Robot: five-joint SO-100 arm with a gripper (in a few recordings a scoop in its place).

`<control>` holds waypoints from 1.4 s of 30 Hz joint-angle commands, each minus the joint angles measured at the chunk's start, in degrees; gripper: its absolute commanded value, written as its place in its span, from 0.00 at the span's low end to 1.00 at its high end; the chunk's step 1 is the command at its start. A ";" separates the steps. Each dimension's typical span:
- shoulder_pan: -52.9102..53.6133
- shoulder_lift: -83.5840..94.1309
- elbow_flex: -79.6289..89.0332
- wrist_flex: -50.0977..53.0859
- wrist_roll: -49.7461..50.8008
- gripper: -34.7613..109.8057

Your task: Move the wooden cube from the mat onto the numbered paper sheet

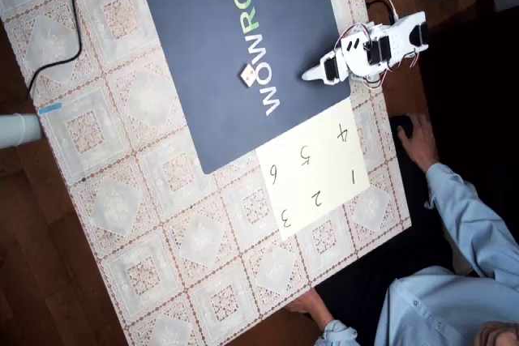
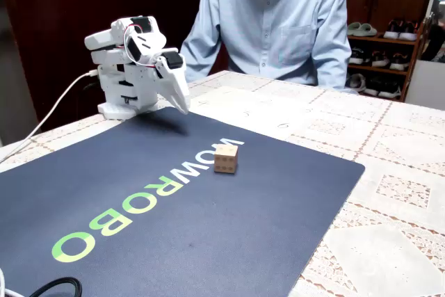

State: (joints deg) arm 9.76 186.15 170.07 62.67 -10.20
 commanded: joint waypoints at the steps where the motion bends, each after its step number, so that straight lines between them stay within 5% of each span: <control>1: 1.05 0.35 0.26 -0.53 -0.53 0.24; 42: 0.00 0.35 0.26 -0.44 -1.67 0.24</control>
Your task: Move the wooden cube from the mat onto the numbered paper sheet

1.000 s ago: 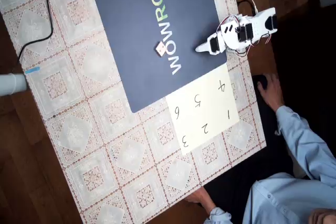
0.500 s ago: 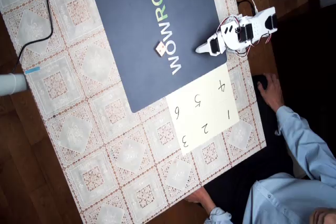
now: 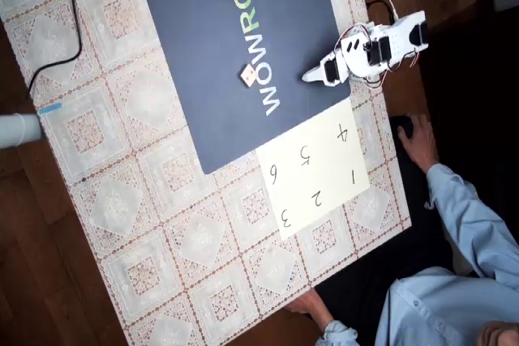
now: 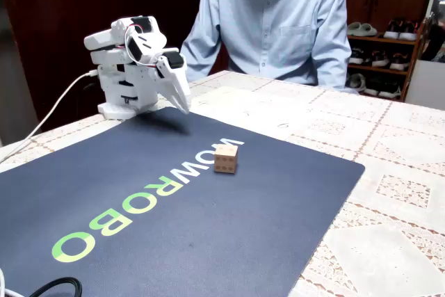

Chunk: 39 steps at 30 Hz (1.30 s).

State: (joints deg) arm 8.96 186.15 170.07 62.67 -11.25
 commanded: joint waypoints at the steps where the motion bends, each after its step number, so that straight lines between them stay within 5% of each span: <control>1: 0.88 0.35 0.26 -0.44 -0.53 0.24; 9: 1.05 0.35 0.26 -0.44 -0.44 0.29; 39: 4.13 -10.46 -7.29 -2.99 2.46 0.24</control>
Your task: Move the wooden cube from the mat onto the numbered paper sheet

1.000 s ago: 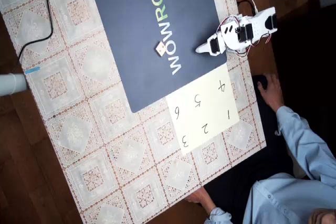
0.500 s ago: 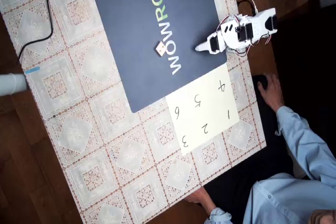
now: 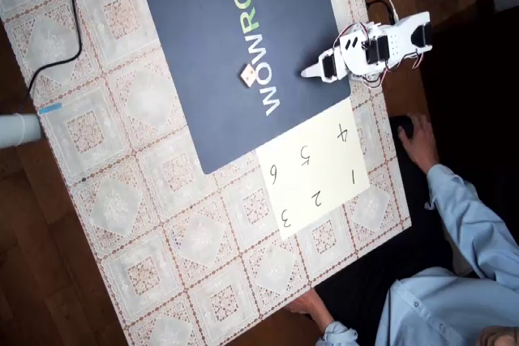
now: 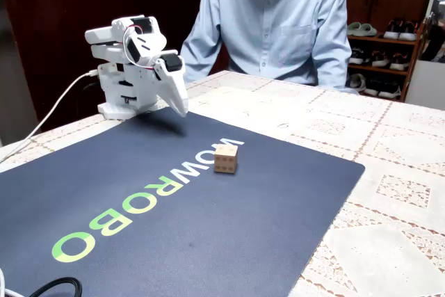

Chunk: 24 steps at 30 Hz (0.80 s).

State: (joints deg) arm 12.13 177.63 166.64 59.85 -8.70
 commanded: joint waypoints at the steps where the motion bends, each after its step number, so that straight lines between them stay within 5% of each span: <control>1: 1.05 -3.08 -5.01 -0.44 0.00 0.24; 24: 10.02 -52.38 -41.22 -9.23 2.29 0.24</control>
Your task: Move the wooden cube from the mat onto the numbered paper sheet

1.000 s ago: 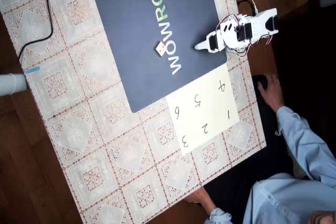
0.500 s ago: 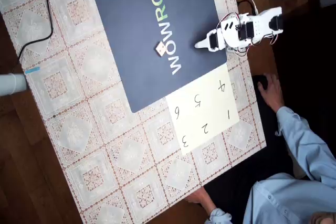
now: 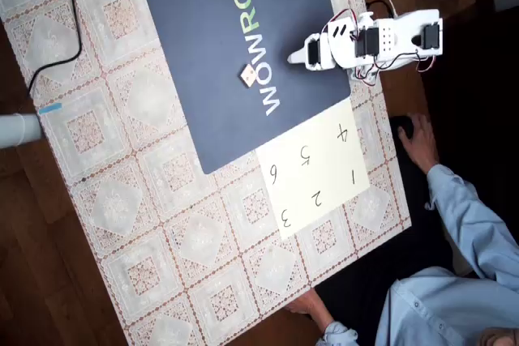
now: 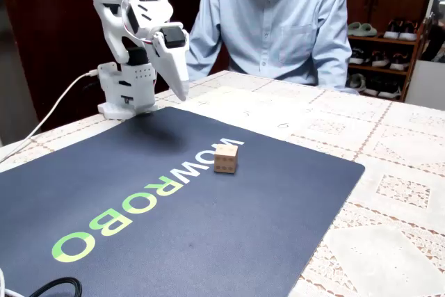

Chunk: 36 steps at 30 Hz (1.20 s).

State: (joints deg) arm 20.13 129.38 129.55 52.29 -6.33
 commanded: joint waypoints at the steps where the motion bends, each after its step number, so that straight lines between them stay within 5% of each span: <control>1: 2.37 -6.33 -5.36 -2.64 0.00 0.24; 24: 0.18 -41.13 -26.02 -1.41 1.41 0.56; 36: -1.23 -52.21 -36.91 4.48 -1.49 0.52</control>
State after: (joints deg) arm 18.63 76.82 95.01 56.43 -6.59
